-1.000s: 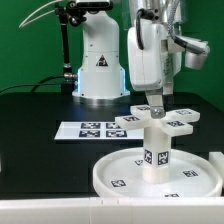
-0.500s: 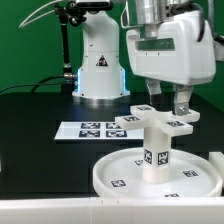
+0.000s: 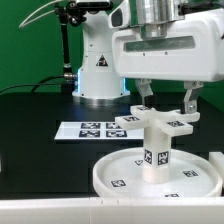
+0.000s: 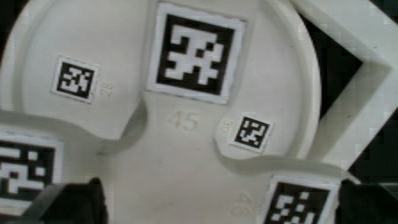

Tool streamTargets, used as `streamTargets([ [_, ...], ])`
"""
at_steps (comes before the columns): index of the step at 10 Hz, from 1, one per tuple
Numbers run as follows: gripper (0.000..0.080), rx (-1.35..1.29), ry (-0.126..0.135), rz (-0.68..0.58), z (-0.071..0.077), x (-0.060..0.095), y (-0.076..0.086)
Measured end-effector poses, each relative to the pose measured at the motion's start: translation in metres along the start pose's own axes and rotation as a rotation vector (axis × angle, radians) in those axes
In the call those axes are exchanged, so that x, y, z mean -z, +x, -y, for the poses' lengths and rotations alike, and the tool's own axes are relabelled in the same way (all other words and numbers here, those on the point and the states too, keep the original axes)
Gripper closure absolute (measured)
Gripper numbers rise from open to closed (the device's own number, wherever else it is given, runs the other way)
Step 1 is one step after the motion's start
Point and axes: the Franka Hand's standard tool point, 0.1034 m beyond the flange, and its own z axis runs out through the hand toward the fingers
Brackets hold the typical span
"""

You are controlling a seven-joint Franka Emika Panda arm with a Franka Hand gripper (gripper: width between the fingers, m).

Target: Assemble round table

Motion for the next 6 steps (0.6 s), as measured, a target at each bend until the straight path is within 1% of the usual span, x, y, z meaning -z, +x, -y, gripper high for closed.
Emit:
streamTargets([
  [2, 0.0151, 0.257, -0.019, -0.015, 0.0014, 0.0003, 0.0001],
  [3, 0.0151, 0.361, -0.022, -0.015, 0.0024, 0.0002, -0.001],
  [4, 0.0151, 0.46, -0.032, -0.017, 0.0043, -0.0004, -0.0039],
  [6, 0.0151, 0.591, -0.036, -0.015, 0.0047, -0.0004, -0.0043],
])
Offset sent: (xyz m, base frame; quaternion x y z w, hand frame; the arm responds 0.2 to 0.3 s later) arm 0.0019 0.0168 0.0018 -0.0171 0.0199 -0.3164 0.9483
